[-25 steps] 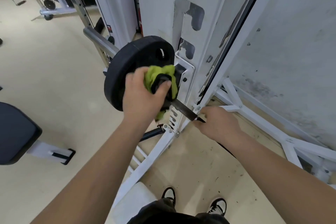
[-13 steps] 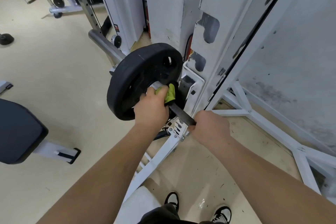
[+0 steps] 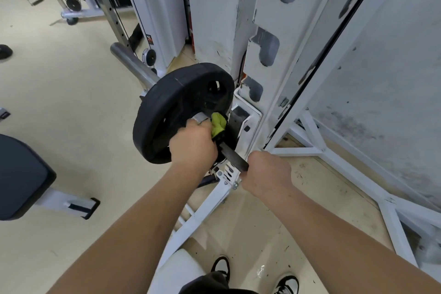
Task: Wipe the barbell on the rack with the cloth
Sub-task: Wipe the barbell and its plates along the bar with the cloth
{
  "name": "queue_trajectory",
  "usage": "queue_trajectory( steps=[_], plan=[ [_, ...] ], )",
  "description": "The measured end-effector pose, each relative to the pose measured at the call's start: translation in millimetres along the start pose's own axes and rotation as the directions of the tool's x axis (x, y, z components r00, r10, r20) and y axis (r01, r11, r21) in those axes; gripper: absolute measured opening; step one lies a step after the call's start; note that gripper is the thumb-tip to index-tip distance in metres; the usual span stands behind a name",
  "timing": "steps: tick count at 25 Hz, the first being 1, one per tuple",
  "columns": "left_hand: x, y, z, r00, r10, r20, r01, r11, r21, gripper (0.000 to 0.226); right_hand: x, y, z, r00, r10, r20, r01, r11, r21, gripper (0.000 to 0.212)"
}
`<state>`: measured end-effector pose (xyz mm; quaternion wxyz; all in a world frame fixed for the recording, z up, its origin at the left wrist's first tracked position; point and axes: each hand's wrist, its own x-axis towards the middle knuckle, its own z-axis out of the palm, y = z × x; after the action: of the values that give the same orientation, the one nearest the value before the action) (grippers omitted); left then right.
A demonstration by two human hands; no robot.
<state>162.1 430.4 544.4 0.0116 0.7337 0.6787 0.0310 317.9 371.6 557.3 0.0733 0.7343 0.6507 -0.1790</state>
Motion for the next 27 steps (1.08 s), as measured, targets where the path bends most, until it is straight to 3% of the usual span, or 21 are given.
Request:
queue_trajectory(
  steps=[4, 8, 10, 14, 17, 19, 23, 27],
  plan=[
    [-16.0, 4.2, 2.0, 0.983, 0.173, 0.052, -0.177, 0.981, 0.075, 0.026, -1.4, 0.1, -2.0, 1.0, -0.012, -0.013, 0.012, 1.0, 0.013, 0.031],
    [15.3, -6.6, -5.6, 0.996, 0.083, -0.043, -0.079, 0.992, 0.094, 0.031, -5.1, 1.3, -0.2, 0.999, -0.021, -0.042, 0.022, 1.0, 0.017, 0.022],
    [-5.6, 10.1, 1.0, 0.996, 0.09, 0.006, -0.09, 0.994, 0.061, 0.025, -4.8, 1.3, 3.7, 0.998, -0.023, -0.054, 0.023, 1.0, 0.004, 0.023],
    [-15.0, 3.8, 3.3, 0.97, 0.237, 0.054, -0.24, 0.968, 0.074, 0.025, -0.6, 3.4, 6.2, 0.998, 0.001, -0.06, -0.001, 1.0, 0.0, 0.039],
    [14.7, -13.0, 1.4, 0.994, 0.106, -0.018, -0.104, 0.988, 0.119, 0.039, -1.0, 3.6, 9.1, 0.997, 0.012, -0.075, -0.012, 1.0, 0.002, 0.039],
    [4.4, -2.6, 0.9, 0.999, 0.051, -0.003, -0.051, 0.997, 0.059, 0.034, -0.7, 5.0, 11.9, 0.997, 0.025, -0.075, -0.024, 1.0, 0.01, 0.037],
    [-18.0, 3.1, 4.9, 0.98, 0.195, 0.028, -0.195, 0.981, 0.006, 0.02, 2.7, 5.1, 12.6, 0.996, 0.03, -0.082, -0.029, 0.999, 0.019, 0.035],
    [16.1, -7.0, -1.1, 0.995, 0.089, -0.036, -0.087, 0.994, 0.058, 0.031, 1.6, 5.4, 13.6, 0.995, 0.026, -0.097, -0.024, 1.0, 0.02, 0.036]
  ],
)
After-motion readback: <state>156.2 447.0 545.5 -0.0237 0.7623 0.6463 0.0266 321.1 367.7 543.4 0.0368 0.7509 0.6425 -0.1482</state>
